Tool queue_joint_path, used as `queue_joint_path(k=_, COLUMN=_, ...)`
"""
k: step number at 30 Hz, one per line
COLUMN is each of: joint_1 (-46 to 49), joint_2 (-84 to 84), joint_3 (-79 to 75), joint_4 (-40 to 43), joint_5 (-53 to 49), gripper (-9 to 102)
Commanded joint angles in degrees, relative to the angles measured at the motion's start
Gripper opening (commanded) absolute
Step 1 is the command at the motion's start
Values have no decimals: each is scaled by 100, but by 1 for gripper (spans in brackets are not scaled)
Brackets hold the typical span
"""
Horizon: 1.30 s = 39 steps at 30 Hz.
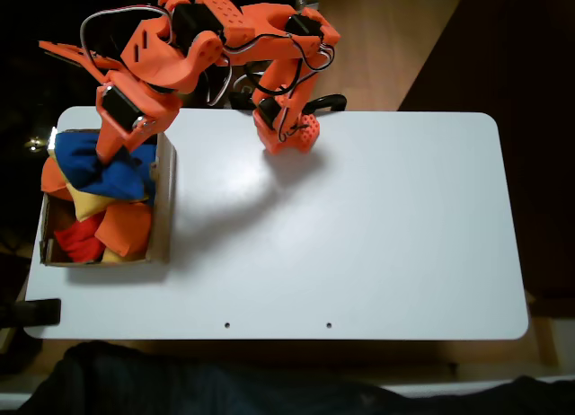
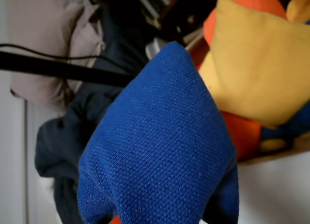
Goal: Grasp a bag and put it in the box.
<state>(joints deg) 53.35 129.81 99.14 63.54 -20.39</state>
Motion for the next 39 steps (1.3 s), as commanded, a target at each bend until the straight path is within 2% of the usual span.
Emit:
queue_joint_path(k=1, joint_1=79, joint_2=-70, joint_3=-554, joint_4=-237, joint_5=70, gripper=0)
queue_joint_path(k=24, joint_1=501, joint_2=-1723, joint_3=-1187, joint_4=-1230, joint_5=325, gripper=0)
queue_joint_path(k=39, joint_1=747, joint_2=-2927, joint_3=-1749, joint_4=-1266, joint_5=439, gripper=0)
